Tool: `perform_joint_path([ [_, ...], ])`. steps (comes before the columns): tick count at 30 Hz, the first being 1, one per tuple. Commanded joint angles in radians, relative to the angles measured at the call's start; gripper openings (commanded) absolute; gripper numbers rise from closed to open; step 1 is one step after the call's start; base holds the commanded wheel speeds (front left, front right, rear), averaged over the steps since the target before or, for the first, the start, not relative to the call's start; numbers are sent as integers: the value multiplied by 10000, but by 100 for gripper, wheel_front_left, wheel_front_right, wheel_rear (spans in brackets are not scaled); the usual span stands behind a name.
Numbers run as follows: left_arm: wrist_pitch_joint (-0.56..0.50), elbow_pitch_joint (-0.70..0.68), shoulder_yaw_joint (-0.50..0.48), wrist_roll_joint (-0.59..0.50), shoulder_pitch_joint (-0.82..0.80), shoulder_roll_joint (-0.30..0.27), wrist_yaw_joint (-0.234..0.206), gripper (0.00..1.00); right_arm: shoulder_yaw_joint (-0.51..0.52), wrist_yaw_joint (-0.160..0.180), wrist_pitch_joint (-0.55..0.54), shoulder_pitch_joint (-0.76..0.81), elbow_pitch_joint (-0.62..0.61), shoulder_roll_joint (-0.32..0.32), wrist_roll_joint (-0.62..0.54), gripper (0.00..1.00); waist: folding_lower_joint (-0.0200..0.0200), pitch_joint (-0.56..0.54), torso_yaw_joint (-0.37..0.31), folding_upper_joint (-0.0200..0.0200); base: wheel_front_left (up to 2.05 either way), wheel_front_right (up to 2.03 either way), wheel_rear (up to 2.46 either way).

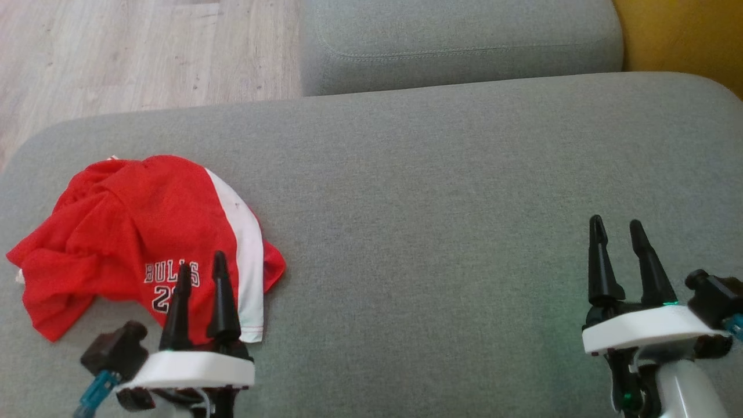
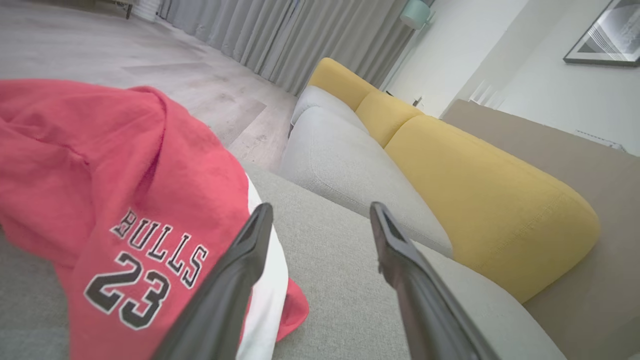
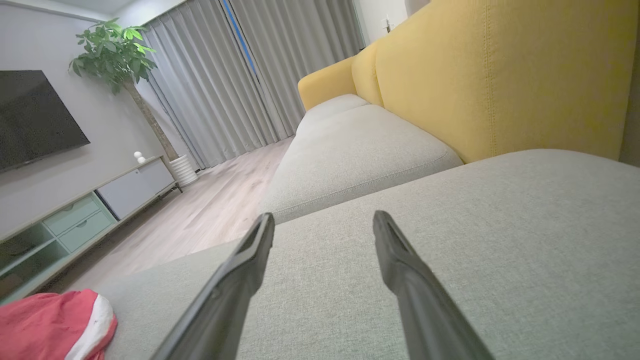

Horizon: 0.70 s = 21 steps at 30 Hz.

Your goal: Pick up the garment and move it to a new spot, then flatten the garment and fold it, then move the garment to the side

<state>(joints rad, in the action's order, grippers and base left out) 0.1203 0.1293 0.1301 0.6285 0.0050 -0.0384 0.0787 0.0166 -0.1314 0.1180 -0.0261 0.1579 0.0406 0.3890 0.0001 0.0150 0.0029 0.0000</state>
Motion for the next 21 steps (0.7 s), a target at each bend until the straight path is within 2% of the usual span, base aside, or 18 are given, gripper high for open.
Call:
perform_joint_path([
  [1,184,-433,-68,-540,-526,-83,-69,100,-179,5,199,-176,-474,72,-503,100,0,10,-4,0,0,0,0],
  [11,448,-539,175,-1621,-542,-91,-216,100,-279,5,465,-141,-638,78,-1714,100,0,39,-25,0,0,0,0],
  [21,741,-484,498,-3150,-619,-99,-420,100,-484,6,759,-107,-832,83,-3094,100,0,40,-20,0,0,0,0],
])
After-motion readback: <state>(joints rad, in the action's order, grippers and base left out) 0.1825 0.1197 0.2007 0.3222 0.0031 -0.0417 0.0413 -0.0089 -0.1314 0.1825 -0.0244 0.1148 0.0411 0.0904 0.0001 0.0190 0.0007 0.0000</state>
